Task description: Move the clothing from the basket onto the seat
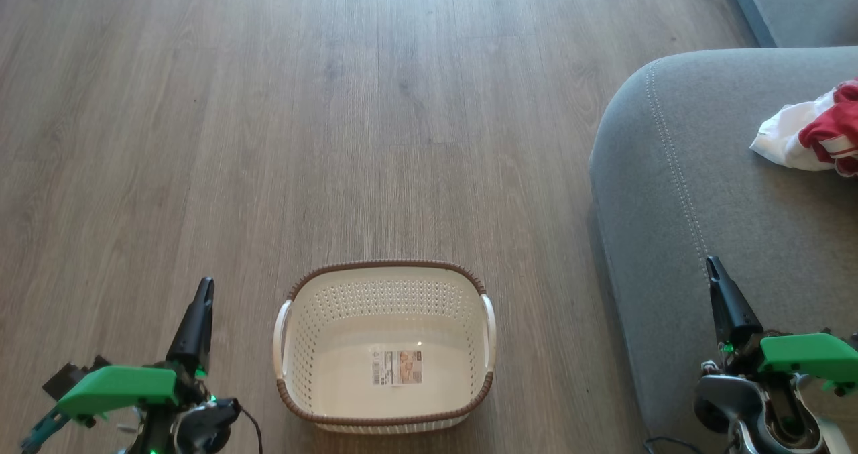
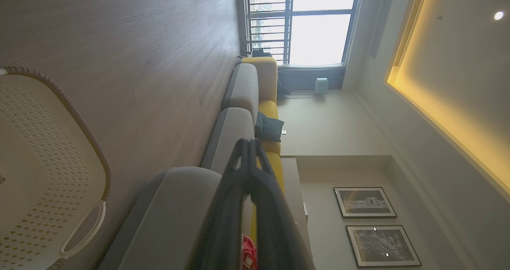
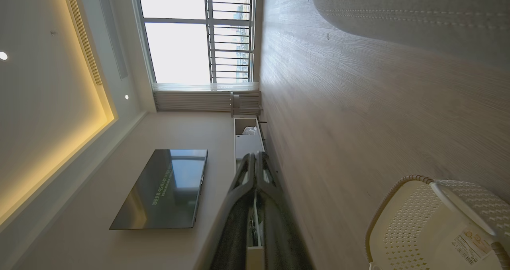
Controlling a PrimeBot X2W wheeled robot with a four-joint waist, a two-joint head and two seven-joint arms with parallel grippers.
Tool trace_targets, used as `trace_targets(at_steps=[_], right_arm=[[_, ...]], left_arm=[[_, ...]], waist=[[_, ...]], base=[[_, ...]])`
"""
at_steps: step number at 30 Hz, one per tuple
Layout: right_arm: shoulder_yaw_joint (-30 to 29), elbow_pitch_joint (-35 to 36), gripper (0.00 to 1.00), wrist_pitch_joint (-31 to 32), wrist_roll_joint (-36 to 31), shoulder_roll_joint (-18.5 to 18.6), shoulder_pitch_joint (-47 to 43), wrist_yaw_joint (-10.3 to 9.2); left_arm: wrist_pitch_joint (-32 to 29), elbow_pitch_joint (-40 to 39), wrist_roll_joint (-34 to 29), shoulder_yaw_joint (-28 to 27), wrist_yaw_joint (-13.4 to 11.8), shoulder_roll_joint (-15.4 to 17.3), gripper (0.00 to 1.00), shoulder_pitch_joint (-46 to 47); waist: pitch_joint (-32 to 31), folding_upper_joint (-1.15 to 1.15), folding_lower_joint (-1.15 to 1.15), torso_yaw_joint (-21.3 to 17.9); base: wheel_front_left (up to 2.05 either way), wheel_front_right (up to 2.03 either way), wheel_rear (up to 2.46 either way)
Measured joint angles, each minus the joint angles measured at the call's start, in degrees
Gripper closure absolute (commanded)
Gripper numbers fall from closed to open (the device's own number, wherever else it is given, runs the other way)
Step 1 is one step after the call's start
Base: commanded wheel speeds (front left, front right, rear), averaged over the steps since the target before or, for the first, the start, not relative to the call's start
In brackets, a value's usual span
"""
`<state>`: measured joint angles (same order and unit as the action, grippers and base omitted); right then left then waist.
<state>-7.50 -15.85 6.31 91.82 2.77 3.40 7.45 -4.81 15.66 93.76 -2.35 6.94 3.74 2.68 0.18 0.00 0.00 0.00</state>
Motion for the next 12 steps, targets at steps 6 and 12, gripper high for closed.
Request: trace_targets(at_steps=[6, 12], right_arm=[[0.0, 0.0, 1.0, 0.0, 0.0, 0.0, 0.0, 0.0], [0.0, 0.0, 1.0, 0.0, 0.0, -0.1, 0.0, 0.0]], left_arm=[[-0.2, 0.0, 0.0, -0.3, 0.0, 0.0, 1.0, 0.0], [-0.2, 0.0, 0.0, -0.8, 0.0, -0.1, 1.0, 0.0]], waist=[[0.0, 0.0, 0.0, 0.0], [0.0, 0.0, 0.0, 0.0]], base=[[0.0, 0.0, 0.0], [0.0, 0.0, 0.0]])
